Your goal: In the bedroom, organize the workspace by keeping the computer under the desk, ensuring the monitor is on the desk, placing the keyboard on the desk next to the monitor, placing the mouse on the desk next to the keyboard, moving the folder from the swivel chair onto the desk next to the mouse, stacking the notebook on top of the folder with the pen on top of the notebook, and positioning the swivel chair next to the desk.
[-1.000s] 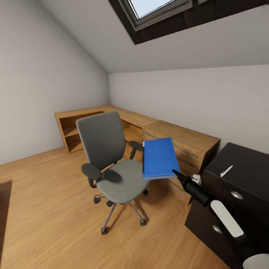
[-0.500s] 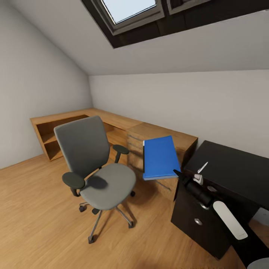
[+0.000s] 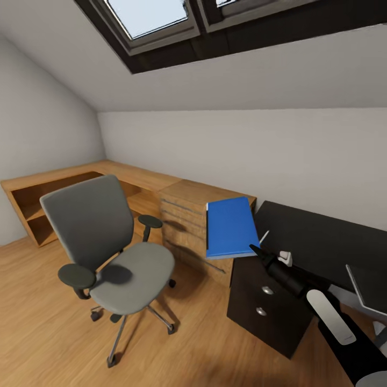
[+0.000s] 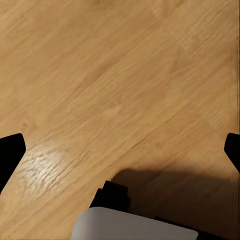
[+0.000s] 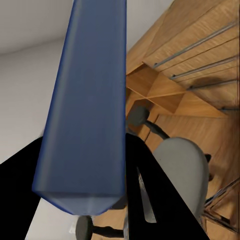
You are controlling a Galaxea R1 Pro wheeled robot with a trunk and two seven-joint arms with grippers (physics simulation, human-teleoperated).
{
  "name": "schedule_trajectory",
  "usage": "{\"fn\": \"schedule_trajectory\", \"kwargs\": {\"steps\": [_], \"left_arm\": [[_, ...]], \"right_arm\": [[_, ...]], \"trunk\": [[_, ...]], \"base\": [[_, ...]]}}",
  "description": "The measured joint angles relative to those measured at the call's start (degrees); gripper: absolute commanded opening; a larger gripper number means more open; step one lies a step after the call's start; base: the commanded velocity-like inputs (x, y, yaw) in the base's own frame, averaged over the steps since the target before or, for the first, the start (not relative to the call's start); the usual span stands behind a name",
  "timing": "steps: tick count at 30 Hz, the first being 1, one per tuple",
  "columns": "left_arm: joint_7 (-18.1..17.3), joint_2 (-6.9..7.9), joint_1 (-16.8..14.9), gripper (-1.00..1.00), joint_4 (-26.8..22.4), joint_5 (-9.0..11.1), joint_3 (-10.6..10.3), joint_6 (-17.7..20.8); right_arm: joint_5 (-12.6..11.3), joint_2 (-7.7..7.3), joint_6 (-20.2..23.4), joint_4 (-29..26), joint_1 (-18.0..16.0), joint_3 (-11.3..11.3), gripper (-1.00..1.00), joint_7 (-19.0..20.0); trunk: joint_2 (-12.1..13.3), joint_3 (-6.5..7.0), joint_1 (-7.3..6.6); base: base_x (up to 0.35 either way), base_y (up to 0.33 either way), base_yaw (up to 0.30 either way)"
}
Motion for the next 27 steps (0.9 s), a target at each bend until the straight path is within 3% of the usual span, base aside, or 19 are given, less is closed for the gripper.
{"fn": "schedule_trajectory", "kwargs": {"steps": [4, 8, 18, 27], "left_arm": [[0.0, -0.04, 0.0, 1.00, 0.0, -0.1, -0.3, -1.1], [0.3, 0.00, 0.0, 1.00, 1.1, 0.0, -3.3, -4.1], [0.3, 0.04, 0.0, 1.00, 2.2, 0.0, -3.8, -4.4], [0.3, 0.05, 0.0, 1.00, 2.2, 0.0, -3.8, -4.4]], "right_arm": [[0.0, 0.00, 0.0, 0.0, 0.0, 0.0, -1.00, 0.0], [0.0, 0.00, 0.0, 0.1, 0.0, -0.1, -1.00, 0.0], [-0.3, 0.00, 0.0, 2.4, 0.0, -0.2, -1.00, 0.0], [-0.4, 0.01, 0.2, 2.9, 0.0, -4.1, -1.00, -0.1]], "trunk": [[1.6, 0.81, -0.88], [3.2, 1.61, -1.76], [7.2, 3.63, -3.95], [10.8, 5.36, -5.93]], "base": [[0.000, 0.000, -0.290], [0.000, 0.000, -0.290], [0.000, 0.000, -0.291], [0.000, 0.000, -0.179]]}}
